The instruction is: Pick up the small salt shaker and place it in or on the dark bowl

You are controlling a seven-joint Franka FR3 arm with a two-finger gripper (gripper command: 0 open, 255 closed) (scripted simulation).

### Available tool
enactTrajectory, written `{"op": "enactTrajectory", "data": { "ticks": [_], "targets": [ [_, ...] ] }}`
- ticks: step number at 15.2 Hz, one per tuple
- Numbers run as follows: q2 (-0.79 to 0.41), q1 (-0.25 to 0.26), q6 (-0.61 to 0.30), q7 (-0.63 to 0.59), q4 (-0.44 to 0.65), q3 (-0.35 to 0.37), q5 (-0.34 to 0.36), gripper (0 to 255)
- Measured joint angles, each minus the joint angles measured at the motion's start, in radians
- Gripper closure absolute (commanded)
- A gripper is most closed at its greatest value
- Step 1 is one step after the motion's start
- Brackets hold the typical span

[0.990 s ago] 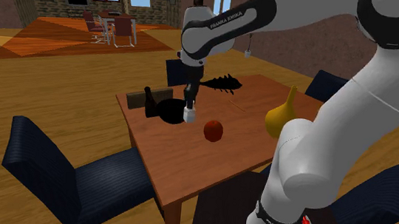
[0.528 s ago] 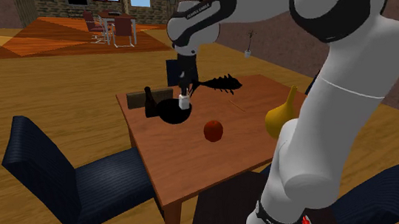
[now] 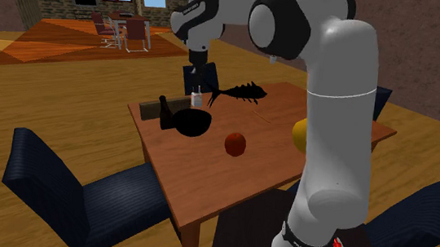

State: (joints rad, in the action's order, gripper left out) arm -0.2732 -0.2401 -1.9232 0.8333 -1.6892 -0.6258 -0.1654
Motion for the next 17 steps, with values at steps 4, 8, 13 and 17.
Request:
{"op": "enactTrajectory", "data": {
  "ticks": [4, 8, 13, 17],
  "targets": [
    [-0.187, -0.106, 0.099, 0.064, 0.258, 0.017, -0.097, 255],
    [-0.312, -0.184, 0.171, 0.083, 0.448, 0.039, -0.149, 255],
    [-0.326, -0.179, 0.118, 0.089, 0.405, 0.044, -0.158, 255],
    [-0.338, -0.176, 0.069, 0.095, 0.366, 0.049, -0.165, 255]
  ]
}}
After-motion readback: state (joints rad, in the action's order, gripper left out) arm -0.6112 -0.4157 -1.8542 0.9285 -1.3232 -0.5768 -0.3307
